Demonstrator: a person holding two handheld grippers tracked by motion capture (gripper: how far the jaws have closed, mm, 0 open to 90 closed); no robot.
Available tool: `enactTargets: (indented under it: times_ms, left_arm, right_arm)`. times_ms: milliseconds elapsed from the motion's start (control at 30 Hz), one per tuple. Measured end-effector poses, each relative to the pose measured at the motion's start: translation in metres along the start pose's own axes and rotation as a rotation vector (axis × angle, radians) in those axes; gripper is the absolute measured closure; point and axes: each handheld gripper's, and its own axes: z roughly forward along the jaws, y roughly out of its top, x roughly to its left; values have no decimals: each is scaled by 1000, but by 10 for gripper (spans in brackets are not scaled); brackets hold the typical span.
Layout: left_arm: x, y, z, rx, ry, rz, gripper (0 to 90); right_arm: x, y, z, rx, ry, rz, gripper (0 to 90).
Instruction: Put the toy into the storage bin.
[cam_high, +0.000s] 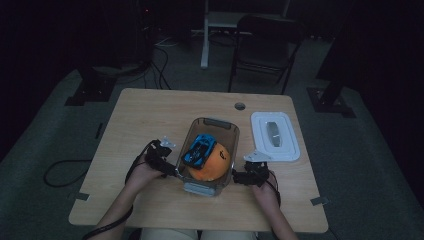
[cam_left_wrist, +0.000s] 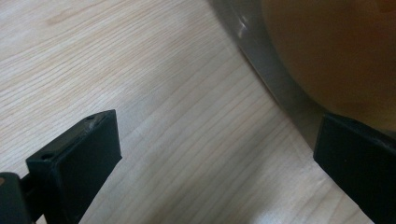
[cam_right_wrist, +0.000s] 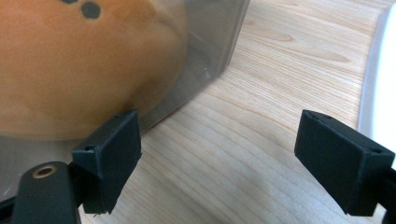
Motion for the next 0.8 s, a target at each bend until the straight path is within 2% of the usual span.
enactTargets:
  times_ms: [100,200,367,467,533,633,700,733,800]
  left_arm:
    - [-4,-1,-2,-3,13,2,14]
    - [-10,-1,-2,0,1,2,14]
    - [-22,-1,-1,-8,-25,39,13]
    - [-24,-3,1,-27,-44,51,13]
    - [-24,-5,1,-58,-37,56,13]
    - [-21,-9,0,-112,-50,51,13]
    - [-20,-10,-1,-141,-53,49,13]
    - [-19,-10,-1,-143,-53,50,13]
    - [-19,-10,-1,-160,-52,58,13]
  right_arm:
    - [-2,0,1,1,4,1,144]
    - [-6,0,1,5,14,5,154]
    - [-10,-3,1,7,-14,2,156]
    - [-15,-4,-1,10,-11,4,150]
    - [-19,-4,-3,4,2,13,141]
    - [-28,-3,-11,-25,-35,30,133]
    - [-37,-1,-17,-25,-76,50,133]
    - [-44,-1,-20,-28,-89,82,132]
    - [-51,1,-24,8,-154,120,117]
